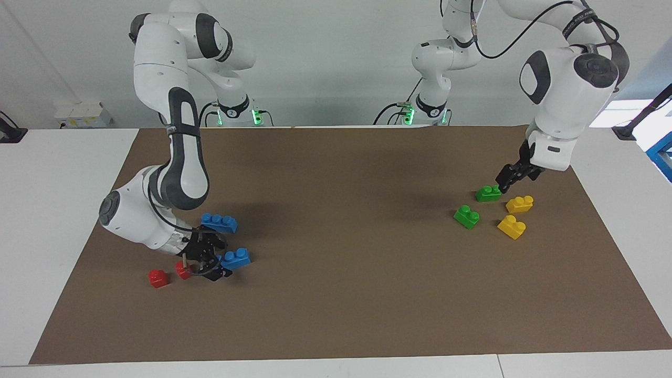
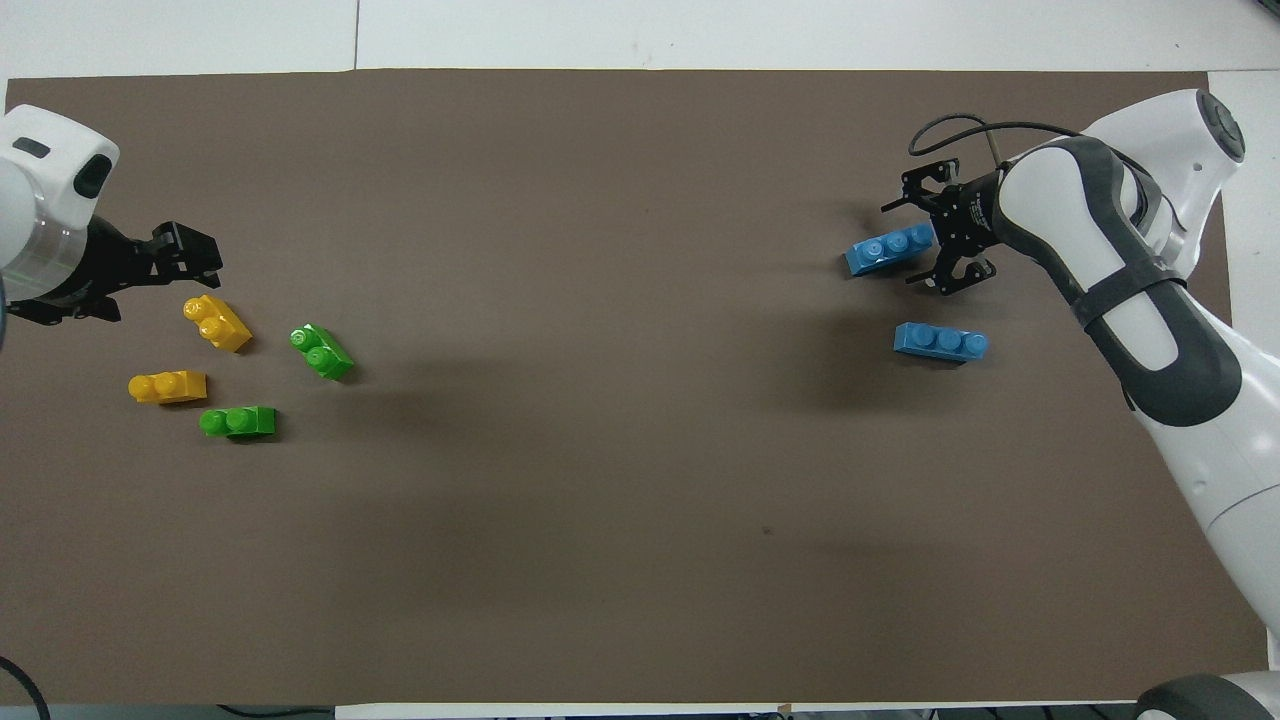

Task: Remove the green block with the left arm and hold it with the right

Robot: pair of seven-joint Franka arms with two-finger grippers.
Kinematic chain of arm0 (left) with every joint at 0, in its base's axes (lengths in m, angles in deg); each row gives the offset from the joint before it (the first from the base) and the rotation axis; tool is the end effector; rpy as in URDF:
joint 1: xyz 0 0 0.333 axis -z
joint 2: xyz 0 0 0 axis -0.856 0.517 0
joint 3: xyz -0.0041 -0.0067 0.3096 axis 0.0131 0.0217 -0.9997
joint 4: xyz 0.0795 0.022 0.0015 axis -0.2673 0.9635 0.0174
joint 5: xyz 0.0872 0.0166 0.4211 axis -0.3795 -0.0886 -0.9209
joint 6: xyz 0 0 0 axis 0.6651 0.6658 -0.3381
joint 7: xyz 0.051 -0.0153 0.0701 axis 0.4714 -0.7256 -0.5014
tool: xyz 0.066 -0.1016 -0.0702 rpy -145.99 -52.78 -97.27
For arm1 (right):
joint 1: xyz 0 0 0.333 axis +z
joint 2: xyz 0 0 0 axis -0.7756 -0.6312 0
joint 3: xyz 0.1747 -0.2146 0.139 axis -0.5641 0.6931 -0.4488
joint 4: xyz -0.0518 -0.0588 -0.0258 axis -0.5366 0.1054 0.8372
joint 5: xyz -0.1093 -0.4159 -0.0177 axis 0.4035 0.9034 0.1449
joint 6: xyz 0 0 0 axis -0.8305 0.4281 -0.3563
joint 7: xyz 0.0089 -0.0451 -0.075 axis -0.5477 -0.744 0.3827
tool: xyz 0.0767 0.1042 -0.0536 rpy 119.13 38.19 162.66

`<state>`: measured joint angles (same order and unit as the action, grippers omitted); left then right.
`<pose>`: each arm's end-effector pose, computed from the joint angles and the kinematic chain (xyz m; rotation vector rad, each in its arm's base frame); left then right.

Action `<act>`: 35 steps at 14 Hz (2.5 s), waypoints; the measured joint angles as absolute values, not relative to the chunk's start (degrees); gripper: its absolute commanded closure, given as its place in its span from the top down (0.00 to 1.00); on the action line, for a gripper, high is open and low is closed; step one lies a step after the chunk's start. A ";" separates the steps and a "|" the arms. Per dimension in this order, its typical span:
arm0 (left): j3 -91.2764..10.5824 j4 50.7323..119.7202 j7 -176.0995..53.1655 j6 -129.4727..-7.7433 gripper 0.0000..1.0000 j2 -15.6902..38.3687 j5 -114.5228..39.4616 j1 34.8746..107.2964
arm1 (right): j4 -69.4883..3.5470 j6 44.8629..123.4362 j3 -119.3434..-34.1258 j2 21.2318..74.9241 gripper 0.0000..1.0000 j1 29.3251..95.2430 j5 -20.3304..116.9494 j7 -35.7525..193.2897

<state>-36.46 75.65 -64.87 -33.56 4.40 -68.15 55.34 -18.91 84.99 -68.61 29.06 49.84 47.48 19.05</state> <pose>0.6179 -0.0245 0.4883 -3.0361 -0.3798 -0.0437 0.7212 0.0196 0.2383 -2.2443 1.5677 0.3891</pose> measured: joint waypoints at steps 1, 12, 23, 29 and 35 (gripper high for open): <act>-36.32 75.55 -63.53 -31.90 1.00 2.78 -68.15 55.36 | -18.80 84.46 -68.62 29.77 1.00 49.84 48.12 19.06; -36.42 75.53 -51.50 -25.87 1.00 -4.58 -64.53 55.38 | -18.46 72.64 -68.68 43.08 1.00 49.75 60.99 34.22; -36.43 74.17 -52.51 -23.49 1.00 -4.57 -62.60 55.37 | -18.21 52.86 -69.37 65.18 1.00 51.32 72.98 60.96; -36.53 74.00 -54.03 -23.41 1.00 -4.57 -61.49 55.34 | -18.64 48.38 -69.29 69.14 1.00 51.28 78.68 68.63; -36.53 73.88 -54.03 -23.15 1.00 -4.57 -61.45 55.34 | -19.20 48.19 -68.99 69.15 1.00 50.90 79.28 68.44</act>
<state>-36.53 73.88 -54.03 -23.15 -4.57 -61.45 55.34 -19.20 48.19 -68.99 69.15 50.90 79.28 68.44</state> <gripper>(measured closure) 0.000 0.000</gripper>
